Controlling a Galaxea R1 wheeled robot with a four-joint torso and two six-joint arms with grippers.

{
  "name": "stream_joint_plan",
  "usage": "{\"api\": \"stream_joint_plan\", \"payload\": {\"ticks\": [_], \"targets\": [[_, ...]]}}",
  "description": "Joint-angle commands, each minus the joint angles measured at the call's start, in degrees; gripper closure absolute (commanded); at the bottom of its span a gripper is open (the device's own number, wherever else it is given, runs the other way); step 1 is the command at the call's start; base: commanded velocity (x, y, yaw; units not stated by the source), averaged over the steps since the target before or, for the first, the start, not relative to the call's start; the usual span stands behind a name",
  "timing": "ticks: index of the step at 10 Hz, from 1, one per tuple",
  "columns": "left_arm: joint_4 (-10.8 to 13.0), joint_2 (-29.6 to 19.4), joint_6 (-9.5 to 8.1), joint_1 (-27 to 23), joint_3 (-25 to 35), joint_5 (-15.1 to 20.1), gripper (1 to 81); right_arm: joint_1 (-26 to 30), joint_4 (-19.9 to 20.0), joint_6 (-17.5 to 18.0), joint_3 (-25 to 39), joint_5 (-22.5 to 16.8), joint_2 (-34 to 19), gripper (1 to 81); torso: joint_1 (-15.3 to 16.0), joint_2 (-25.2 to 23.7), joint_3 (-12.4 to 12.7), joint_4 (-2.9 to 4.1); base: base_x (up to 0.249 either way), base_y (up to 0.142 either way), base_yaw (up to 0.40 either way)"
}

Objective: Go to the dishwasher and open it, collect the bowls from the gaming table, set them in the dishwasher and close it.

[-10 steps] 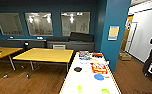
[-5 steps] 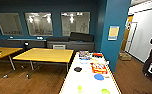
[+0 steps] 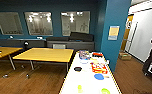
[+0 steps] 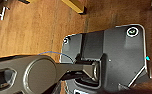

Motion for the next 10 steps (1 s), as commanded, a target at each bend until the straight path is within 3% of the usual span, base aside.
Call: {"api": "stream_joint_plan", "payload": {"ticks": [1, 3, 5, 6, 10], "targets": [[-0.1, -0.4, -0.24, -2.6, 0.4, 2.6, 1.0, 10.1, 0.8, 5.1, 15.5, 0.8, -18.7, 1.0, 0.0, 0.0, -4.2, 0.00, 0.000, 0.000, 0.000], [-0.1, -0.5, -0.24, -2.6, 0.4, 2.6, 1.0, 15.5, 1.0, 8.0, 19.6, 0.6, -24.2, 1.0, 0.0, 0.0, -8.1, 0.00, 0.000, 0.000, 0.000], [-0.1, -0.4, -0.24, -2.6, 0.3, 2.6, 1.0, 20.5, 1.0, 11.0, 21.2, -0.1, -26.9, 1.0, 0.0, 0.0, -10.2, 0.00, 0.000, 0.000, 0.000], [-0.2, -0.4, -0.33, -2.6, 0.3, 2.6, 1.0, 23.8, 0.9, 13.5, 21.3, -1.0, -28.1, 1.0, 0.0, 0.0, -8.0, 0.00, 0.000, 0.000, 0.000], [-0.8, -0.1, -0.33, -2.6, 0.2, 2.6, 1.0, 36.0, 0.9, 24.9, 16.7, -5.4, -28.2, 1.0, 0.1, 0.1, -8.9, 0.00, 0.000, 0.000, 0.000]]}}
